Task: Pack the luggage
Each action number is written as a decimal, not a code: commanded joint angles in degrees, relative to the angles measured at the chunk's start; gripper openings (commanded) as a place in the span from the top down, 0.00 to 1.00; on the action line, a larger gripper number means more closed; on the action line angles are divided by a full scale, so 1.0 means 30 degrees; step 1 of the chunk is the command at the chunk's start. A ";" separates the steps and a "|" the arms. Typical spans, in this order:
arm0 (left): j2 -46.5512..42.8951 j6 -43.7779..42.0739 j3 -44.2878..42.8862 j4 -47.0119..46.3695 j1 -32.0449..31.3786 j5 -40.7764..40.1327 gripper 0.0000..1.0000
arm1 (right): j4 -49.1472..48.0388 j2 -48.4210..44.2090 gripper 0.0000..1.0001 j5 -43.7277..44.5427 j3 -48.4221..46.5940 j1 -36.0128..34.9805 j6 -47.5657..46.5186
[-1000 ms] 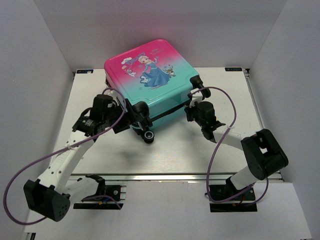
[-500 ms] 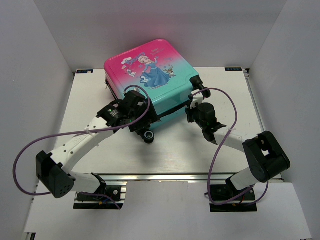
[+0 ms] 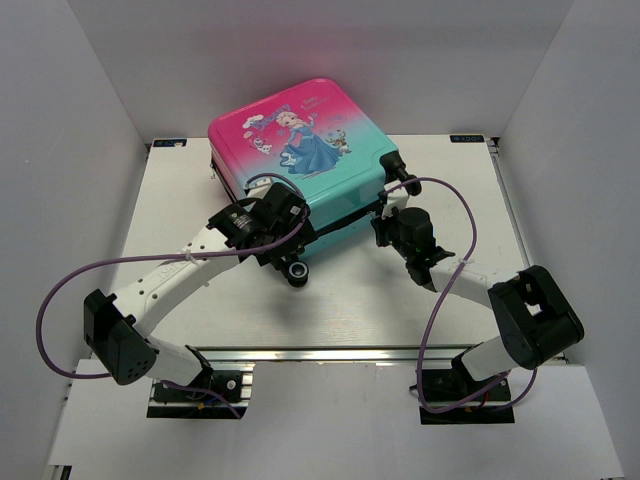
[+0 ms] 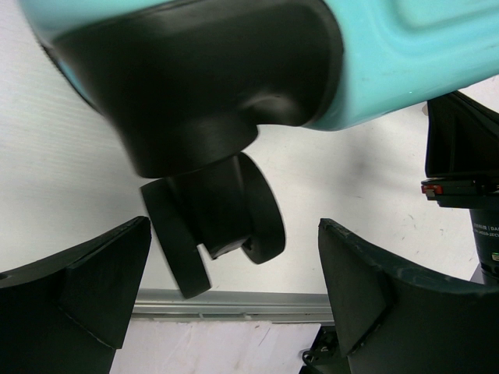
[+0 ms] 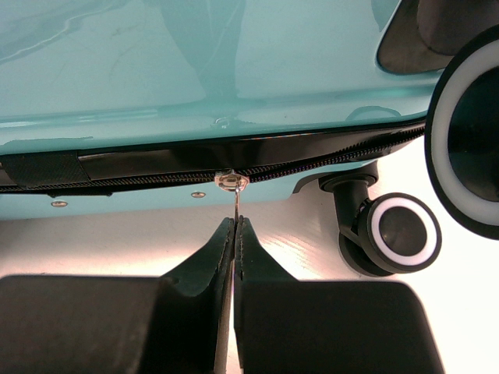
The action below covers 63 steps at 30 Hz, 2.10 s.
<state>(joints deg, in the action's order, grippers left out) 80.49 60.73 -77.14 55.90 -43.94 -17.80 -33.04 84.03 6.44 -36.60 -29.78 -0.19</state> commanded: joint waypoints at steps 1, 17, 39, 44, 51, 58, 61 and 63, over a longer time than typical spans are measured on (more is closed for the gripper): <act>0.0269 0.0236 0.0402 -0.0995 -0.0206 -0.0306 0.04 | -0.1555 -0.0881 1.00 0.0931 0.0100 0.0024 -0.0114; -0.0372 -0.0233 0.1807 -0.0938 0.0144 -0.1508 1.00 | -0.1704 0.0875 1.00 0.3357 -0.0367 0.0405 0.1876; -0.1841 -0.0349 0.3653 0.0147 0.2339 -0.4116 1.00 | -0.5127 0.6527 1.00 0.1048 -0.4289 0.5737 0.7329; -0.1371 -0.1111 0.3800 -0.0438 0.3102 -0.3324 1.00 | -0.5219 0.7292 1.00 0.0961 -0.5026 0.6673 0.8351; -0.1721 -0.2925 0.4122 -0.1229 0.4072 -0.2505 1.00 | -0.4309 0.7469 1.00 0.1107 -0.4327 0.7612 0.9992; -0.2338 -0.5504 0.5002 -0.4624 0.4628 -0.0105 1.00 | -0.7089 0.7673 1.00 -0.3660 -0.2595 0.7729 1.0433; -0.1811 -0.6033 0.4506 -0.4397 0.4804 -0.0187 1.00 | -0.8527 0.7821 1.00 -0.5776 -0.2332 0.7905 1.0754; -0.1518 -0.6441 0.3978 -0.4249 0.4980 -0.0189 1.00 | -0.8034 0.7820 1.00 -0.5368 -0.2679 0.7876 1.0871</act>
<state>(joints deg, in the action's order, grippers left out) 74.89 52.05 -64.47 40.29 -33.21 -6.42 -56.40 105.89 -17.17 -43.99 -9.76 31.59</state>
